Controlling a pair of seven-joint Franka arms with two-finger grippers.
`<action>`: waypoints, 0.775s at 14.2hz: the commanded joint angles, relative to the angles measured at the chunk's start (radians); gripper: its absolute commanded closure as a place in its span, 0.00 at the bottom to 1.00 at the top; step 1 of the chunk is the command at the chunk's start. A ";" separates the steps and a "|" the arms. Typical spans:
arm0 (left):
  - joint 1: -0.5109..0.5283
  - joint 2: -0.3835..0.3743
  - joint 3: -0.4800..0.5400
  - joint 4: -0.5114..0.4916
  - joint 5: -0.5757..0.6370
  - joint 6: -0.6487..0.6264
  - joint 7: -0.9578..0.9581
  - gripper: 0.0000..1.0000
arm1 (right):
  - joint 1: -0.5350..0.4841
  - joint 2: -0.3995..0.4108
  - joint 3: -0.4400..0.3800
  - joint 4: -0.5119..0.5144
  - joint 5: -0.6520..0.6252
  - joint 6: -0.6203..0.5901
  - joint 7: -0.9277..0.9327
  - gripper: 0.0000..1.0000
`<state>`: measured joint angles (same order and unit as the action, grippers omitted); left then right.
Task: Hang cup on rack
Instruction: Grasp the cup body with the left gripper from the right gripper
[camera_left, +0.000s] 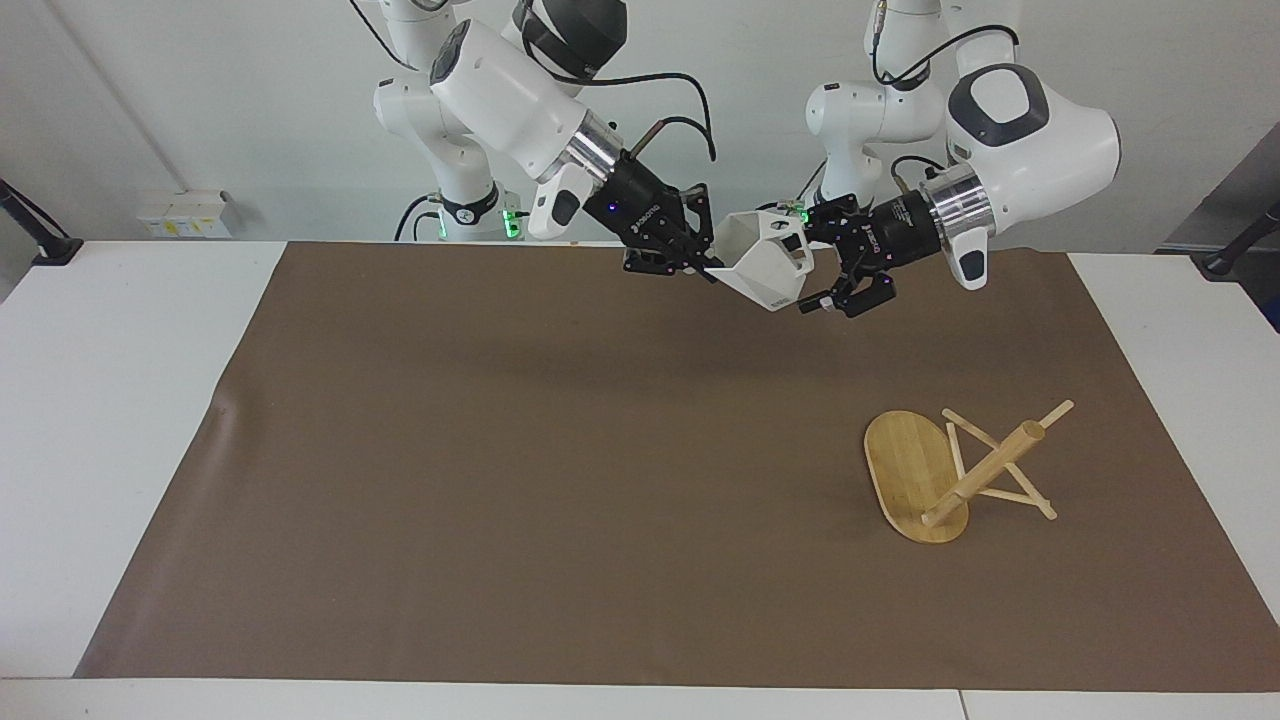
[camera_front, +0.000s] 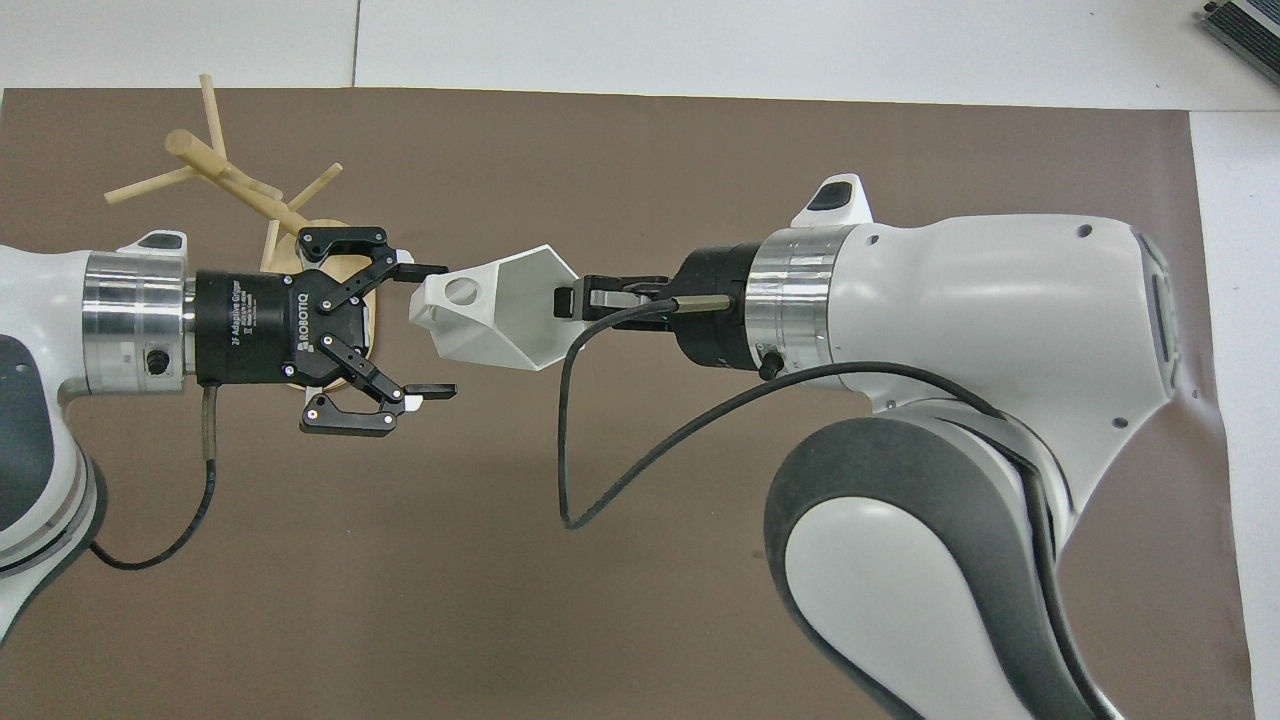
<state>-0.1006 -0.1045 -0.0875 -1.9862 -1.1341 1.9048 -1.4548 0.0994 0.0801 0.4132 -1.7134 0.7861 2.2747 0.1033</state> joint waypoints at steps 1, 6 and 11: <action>-0.018 0.015 -0.001 0.015 -0.029 0.014 0.010 0.00 | -0.003 -0.005 0.004 -0.005 0.022 0.016 0.007 1.00; -0.051 0.009 0.000 0.003 -0.026 0.014 0.011 0.00 | -0.003 -0.005 0.004 -0.005 0.021 0.016 0.007 1.00; -0.051 0.006 0.000 -0.005 -0.020 0.023 0.010 0.01 | -0.003 -0.005 0.004 -0.005 0.019 0.014 0.009 1.00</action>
<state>-0.1335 -0.0965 -0.0969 -1.9830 -1.1420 1.9160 -1.4546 0.0995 0.0801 0.4135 -1.7134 0.7861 2.2746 0.1033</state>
